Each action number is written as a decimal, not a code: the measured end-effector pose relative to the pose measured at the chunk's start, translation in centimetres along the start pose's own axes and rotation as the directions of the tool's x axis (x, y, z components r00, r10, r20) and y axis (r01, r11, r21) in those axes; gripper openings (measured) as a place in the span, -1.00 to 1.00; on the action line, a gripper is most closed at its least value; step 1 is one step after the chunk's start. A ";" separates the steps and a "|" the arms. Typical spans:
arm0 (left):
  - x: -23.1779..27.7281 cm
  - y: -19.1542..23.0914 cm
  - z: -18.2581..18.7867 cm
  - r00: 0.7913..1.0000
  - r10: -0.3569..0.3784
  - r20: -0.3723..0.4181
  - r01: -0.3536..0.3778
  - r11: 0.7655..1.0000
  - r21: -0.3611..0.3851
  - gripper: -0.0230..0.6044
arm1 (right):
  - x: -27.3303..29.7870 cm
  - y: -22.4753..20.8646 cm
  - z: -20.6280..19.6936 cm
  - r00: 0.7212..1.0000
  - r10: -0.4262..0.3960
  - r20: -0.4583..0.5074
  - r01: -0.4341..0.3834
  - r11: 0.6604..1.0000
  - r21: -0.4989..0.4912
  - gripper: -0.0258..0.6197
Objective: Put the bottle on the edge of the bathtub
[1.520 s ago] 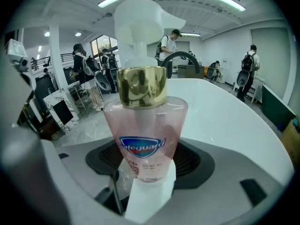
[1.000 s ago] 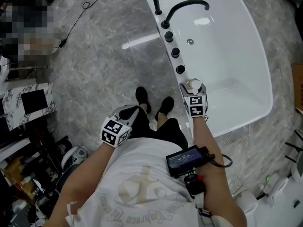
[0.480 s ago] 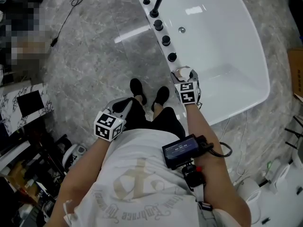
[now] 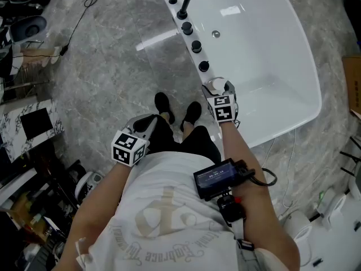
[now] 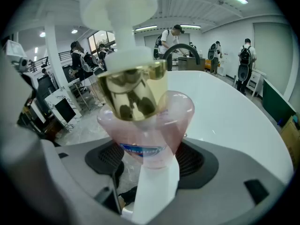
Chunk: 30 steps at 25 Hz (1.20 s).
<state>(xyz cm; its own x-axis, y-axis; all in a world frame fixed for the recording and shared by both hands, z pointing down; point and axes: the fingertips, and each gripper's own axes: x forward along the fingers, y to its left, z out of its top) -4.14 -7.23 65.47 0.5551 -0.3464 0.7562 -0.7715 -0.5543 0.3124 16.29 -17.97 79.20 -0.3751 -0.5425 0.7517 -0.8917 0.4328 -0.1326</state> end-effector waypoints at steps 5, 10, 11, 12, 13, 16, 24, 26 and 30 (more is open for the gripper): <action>0.0 -0.6 0.1 1.000 -0.014 0.005 0.014 1.000 0.008 -0.87 | -0.7 0.1 -0.2 1.000 0.000 0.014 0.000 1.000 0.018 0.02; 0.5 -1.0 0.5 1.000 -0.030 0.006 0.029 0.999 0.020 -0.87 | -1.6 -0.3 -0.5 0.999 -0.013 0.033 0.012 0.999 0.038 0.02; 0.5 -0.9 0.6 0.999 -0.032 0.007 0.031 0.999 0.023 -0.87 | -1.8 -0.3 -0.6 0.999 -0.016 0.034 0.015 0.999 0.040 0.02; 0.5 -0.8 0.8 0.999 -0.033 0.008 0.033 0.999 0.025 -0.87 | -2.0 -0.3 -0.6 0.999 -0.019 0.036 0.018 0.999 0.041 0.02; 0.5 -0.8 0.9 0.999 -0.036 0.008 0.035 0.999 0.026 -0.87 | -2.2 -0.3 -0.6 0.999 -0.021 0.036 0.020 0.999 0.042 0.02; 0.7 -0.9 1.2 0.999 -0.049 0.009 0.049 0.998 0.036 -0.87 | -2.8 -0.4 -0.8 0.999 -0.031 0.040 0.029 0.998 0.052 0.02; 1.8 -1.2 2.8 0.994 -0.104 0.013 0.103 0.991 0.084 -0.87 | -5.2 -0.4 -1.7 0.998 -0.050 0.047 0.046 0.995 0.084 0.02; 2.0 -1.4 3.4 0.992 -0.122 0.015 0.120 0.988 0.096 -0.87 | -6.0 -0.1 -2.1 0.997 -0.053 0.047 0.048 0.994 0.102 0.01; 2.3 -1.3 4.4 0.986 -0.165 0.010 0.162 0.978 0.130 -0.87 | -7.7 0.6 -2.2 0.995 -0.074 0.069 0.063 0.986 0.156 0.01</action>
<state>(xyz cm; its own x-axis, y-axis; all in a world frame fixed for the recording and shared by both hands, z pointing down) -0.51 -10.57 64.25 0.6777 -0.2583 0.6885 -0.6242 -0.6970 0.3529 19.20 -11.94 74.80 -0.3245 -0.6211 0.7134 -0.9420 0.2802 -0.1845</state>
